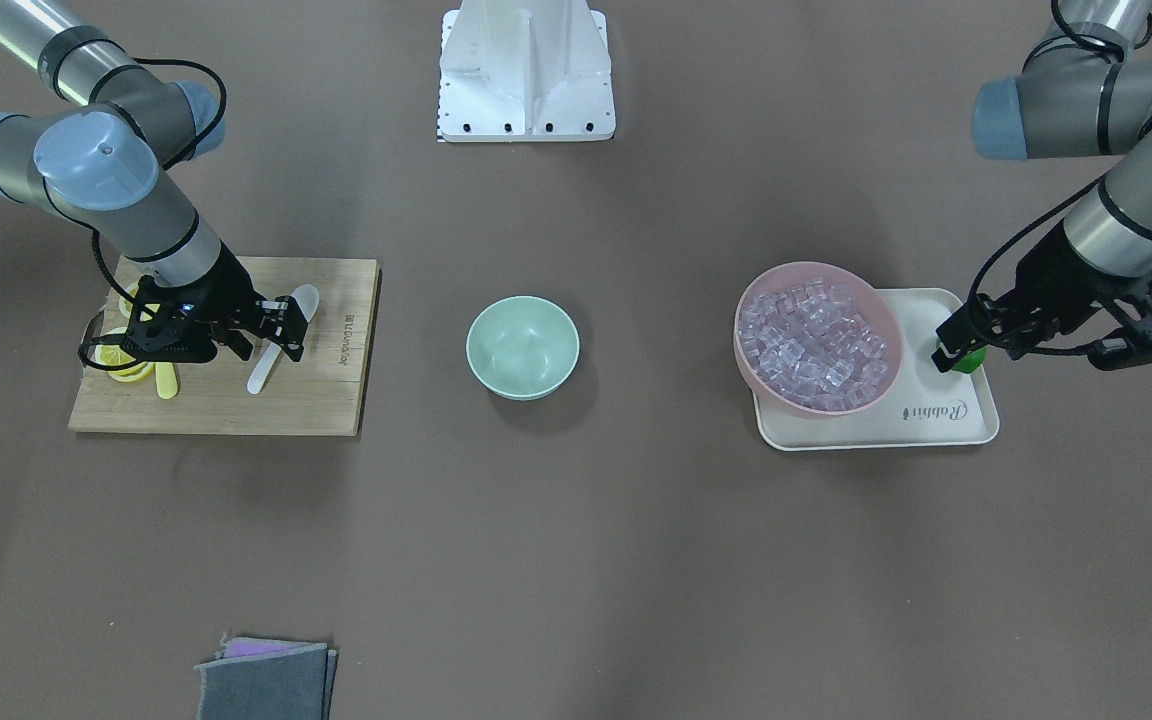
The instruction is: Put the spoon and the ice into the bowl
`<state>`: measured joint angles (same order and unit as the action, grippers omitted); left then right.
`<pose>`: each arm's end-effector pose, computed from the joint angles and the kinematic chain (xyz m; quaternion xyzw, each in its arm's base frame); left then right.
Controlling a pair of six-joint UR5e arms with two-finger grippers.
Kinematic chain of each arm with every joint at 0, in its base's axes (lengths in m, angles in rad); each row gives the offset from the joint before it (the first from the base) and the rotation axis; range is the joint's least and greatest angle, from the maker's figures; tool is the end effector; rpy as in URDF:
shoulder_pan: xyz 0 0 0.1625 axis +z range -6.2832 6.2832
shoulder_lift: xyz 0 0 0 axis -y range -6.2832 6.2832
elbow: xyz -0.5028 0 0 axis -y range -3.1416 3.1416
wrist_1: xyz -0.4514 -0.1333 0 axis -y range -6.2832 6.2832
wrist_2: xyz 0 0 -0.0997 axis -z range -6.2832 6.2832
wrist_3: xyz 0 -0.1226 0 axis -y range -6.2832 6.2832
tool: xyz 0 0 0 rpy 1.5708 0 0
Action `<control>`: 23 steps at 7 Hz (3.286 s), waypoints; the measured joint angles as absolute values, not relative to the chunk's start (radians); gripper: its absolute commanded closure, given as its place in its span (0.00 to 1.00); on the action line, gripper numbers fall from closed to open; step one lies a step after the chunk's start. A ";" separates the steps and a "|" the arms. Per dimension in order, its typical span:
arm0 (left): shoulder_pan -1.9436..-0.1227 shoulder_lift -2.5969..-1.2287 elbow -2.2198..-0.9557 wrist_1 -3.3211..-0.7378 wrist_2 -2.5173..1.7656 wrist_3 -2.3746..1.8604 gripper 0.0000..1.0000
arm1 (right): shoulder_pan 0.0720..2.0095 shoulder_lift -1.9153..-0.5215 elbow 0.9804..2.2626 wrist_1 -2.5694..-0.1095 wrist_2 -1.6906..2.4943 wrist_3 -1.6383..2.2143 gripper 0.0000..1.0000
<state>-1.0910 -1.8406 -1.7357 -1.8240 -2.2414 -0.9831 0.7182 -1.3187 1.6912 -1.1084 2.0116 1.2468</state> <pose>0.2639 -0.6309 0.4679 0.0301 0.4432 -0.1139 0.8886 -0.4700 -0.5183 0.4857 0.0236 -0.4426 0.0878 0.8921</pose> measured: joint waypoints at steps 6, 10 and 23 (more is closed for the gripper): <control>-1.082 -1.842 -1.738 -1.825 -2.240 -1.021 0.03 | 0.719 -1.325 1.700 -1.108 2.013 1.249 1.00; -0.965 -1.898 -1.754 -1.822 -2.157 -1.215 0.23 | 0.716 -1.181 1.706 -1.208 1.979 1.424 1.00; -0.743 -1.924 -1.738 -1.823 -2.028 -1.276 0.74 | 0.517 -0.808 1.525 -1.331 1.617 1.885 1.00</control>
<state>-0.7426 -1.9242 -1.7379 -1.8234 -2.0281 -1.2763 0.5172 -0.8083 1.5253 -1.3309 1.6167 1.8852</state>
